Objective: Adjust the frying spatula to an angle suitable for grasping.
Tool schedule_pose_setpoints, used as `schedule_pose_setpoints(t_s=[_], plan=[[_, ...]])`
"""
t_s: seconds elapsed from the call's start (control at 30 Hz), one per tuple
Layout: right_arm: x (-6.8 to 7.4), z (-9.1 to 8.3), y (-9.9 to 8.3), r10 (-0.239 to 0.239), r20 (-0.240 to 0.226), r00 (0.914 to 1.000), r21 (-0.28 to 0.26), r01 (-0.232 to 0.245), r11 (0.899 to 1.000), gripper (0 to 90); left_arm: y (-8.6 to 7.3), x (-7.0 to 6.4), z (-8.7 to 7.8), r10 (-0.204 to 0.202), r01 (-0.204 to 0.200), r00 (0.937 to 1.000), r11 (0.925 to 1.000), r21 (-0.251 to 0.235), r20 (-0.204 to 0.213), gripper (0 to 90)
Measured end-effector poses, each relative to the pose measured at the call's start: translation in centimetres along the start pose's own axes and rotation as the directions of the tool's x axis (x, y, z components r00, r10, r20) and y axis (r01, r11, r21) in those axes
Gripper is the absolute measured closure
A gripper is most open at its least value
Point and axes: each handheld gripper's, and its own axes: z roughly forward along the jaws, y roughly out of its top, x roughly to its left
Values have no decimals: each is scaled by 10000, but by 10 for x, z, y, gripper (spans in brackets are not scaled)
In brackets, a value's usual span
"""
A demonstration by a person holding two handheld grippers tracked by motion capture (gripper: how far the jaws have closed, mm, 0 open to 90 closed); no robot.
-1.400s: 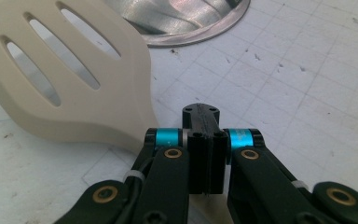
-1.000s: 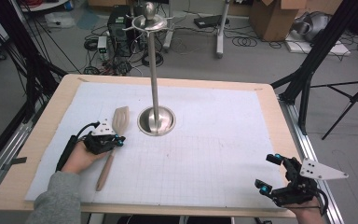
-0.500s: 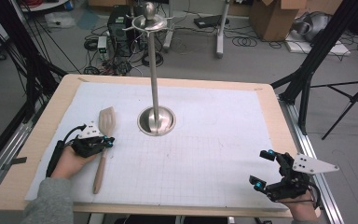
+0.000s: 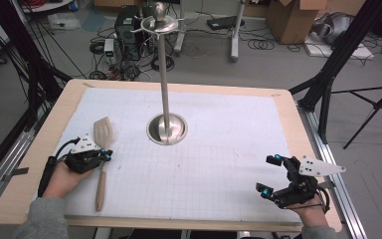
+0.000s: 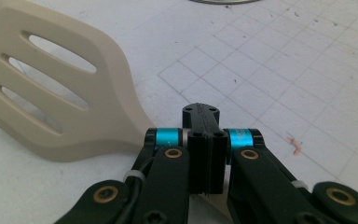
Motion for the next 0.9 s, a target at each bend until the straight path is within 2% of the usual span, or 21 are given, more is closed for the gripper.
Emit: schedule_pose_setpoints(t_s=[0.3,0.43,0.47,0.5,0.57,0.67,0.8,0.9], plan=[[-3,13,4,-110,-285,9995,31,111,9999,4,-7,-1,-11,-41,40,10000,9999,-118,-31,898],[-4,17,5,-115,-387,9992,86,119,9999,4,-7,-3,-15,-63,62,9999,10000,-11,-145,898],[-4,17,5,-115,-387,9992,86,119,9999,4,-6,-4,-16,-54,52,9999,9999,-144,-86,898],[-4,18,6,-161,-372,9992,43,163,9999,4,-5,-4,-19,-124,129,9999,9982,-586,91,898],[-5,19,6,-85,-395,9992,41,87,10000,4,-1,-5,-29,-299,354,9988,9887,-1456,399,897],[-6,20,6,-121,-420,9990,16,122,9999,4,0,-7,-33,-154,249,9982,9860,-1647,587,897],[-8,22,7,-130,-479,9988,-33,129,9999,4,-6,-12,-37,42,79,9967,9891,-1472,813,897],[-10,25,10,-107,-461,9989,-280,95,9996,4,-13,-13,-42,-48,160,9968,9900,-1399,799,897]])
